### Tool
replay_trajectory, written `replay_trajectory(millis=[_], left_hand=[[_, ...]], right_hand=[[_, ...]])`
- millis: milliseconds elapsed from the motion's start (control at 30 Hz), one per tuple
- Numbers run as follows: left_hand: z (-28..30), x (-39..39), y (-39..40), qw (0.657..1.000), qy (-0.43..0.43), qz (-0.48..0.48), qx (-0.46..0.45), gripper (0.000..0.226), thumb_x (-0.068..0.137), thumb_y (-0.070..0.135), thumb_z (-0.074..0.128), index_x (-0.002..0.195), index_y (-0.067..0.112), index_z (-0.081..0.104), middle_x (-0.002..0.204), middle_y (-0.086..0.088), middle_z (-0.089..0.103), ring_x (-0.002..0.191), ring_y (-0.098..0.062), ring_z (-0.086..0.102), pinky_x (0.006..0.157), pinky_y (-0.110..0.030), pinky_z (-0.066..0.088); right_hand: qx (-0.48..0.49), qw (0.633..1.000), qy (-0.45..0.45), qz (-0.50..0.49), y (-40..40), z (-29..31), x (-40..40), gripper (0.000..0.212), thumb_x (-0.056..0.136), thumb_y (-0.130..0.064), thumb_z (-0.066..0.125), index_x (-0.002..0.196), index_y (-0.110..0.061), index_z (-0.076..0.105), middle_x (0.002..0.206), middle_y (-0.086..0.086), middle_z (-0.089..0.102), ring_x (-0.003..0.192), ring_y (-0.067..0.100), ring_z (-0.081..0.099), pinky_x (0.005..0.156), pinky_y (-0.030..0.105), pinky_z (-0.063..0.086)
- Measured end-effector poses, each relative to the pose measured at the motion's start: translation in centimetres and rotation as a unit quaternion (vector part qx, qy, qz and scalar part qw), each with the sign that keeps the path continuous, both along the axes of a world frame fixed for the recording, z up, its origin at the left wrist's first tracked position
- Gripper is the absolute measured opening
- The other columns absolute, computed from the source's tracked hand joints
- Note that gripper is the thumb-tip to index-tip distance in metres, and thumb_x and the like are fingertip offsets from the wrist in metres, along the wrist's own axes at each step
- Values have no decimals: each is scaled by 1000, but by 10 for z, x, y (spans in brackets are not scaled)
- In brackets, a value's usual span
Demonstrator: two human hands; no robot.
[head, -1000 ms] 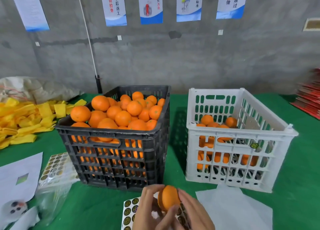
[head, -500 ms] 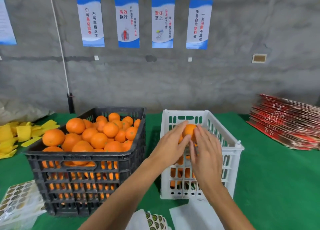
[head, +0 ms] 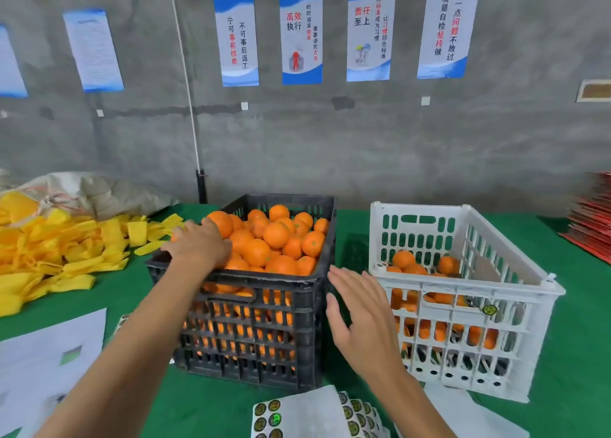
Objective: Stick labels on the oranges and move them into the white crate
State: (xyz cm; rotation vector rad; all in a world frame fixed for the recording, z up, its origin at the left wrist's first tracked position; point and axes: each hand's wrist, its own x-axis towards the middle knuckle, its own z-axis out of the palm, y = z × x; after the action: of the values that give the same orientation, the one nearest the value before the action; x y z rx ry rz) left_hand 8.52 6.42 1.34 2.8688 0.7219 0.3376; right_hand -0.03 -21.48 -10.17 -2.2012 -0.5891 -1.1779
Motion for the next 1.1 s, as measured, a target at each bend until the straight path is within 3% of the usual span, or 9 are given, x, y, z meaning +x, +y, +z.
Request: replay_trajectory(millis=[233, 367, 500, 633, 733, 800, 900, 1000, 1100], left_hand=[[-8, 3, 61, 990, -127, -64, -7, 57, 86, 31, 79, 133, 3, 64, 122, -25, 69, 119, -45, 58, 103, -48, 49], [-26, -38, 29, 903, -369, -183, -120, 72, 83, 47, 82, 144, 18, 58, 119, -7, 67, 115, -30, 61, 96, -43, 54], [-78, -94, -16, 832, -410, -359, -101, 73, 85, 58, 76, 148, 31, 51, 130, 22, 47, 122, -8, 50, 98, -23, 45], [-154, -127, -48, 795, -355, -485, -76, 75, 88, 47, 81, 150, 17, 51, 147, 6, 54, 132, -18, 51, 108, -26, 41], [-204, -141, -64, 829, -219, -496, -136, 75, 89, 51, 79, 151, 18, 52, 146, 7, 56, 131, -12, 50, 107, -28, 46], [-224, -145, -72, 848, -141, -448, -247, 74, 85, 63, 76, 149, 37, 50, 141, 20, 54, 126, 3, 51, 103, -21, 47], [-236, -137, -87, 823, -94, -382, -409, 69, 77, 78, 73, 138, 51, 54, 126, 24, 63, 113, 0, 64, 91, -23, 55], [-242, -124, -102, 792, -71, -379, -474, 62, 83, 75, 70, 136, 48, 56, 124, 22, 68, 113, -3, 68, 94, -26, 57], [-256, -117, -114, 782, -41, -382, -492, 60, 88, 72, 67, 140, 45, 53, 123, 21, 68, 114, -4, 67, 102, -32, 56]], right_hand=[[22, 999, 33, 8, 4, -18, -3, 38, 95, -14, 68, 133, -12, 68, 139, -3, 64, 131, 15, 58, 114, 50, 42], [51, 998, 38, 14, 3, -20, -9, 37, 97, -18, 63, 133, -13, 67, 138, -5, 63, 131, 14, 57, 114, 50, 42], [-16, 998, -6, 55, 5, -33, -23, 34, 99, -20, 63, 132, -10, 67, 138, -3, 64, 129, 14, 58, 116, 43, 40], [-99, 983, 74, 139, -1, -71, -52, 29, 104, -28, 55, 131, -20, 64, 134, -10, 62, 122, 13, 58, 105, 27, 44], [-180, 931, 267, 174, -18, -102, -70, 33, 106, -41, 42, 133, -31, 58, 135, -18, 58, 124, 5, 49, 106, 25, 39], [-256, 892, 334, 165, -29, -119, -76, 45, 105, -54, 34, 142, -37, 52, 148, -21, 49, 136, 3, 38, 119, 24, 23], [-324, 876, 346, 90, -44, -128, -77, 71, 100, -71, 18, 158, -35, 33, 165, -21, 24, 150, 2, 19, 121, 21, -9], [-344, 875, 339, 20, -63, -128, -70, 75, 97, -75, 14, 158, -36, 34, 165, -19, 26, 148, 4, 25, 124, 28, -4], [-292, 876, 377, 69, -70, -130, -68, 70, 95, -82, 19, 155, -48, 33, 163, -28, 21, 146, -5, 17, 124, 26, 7]])
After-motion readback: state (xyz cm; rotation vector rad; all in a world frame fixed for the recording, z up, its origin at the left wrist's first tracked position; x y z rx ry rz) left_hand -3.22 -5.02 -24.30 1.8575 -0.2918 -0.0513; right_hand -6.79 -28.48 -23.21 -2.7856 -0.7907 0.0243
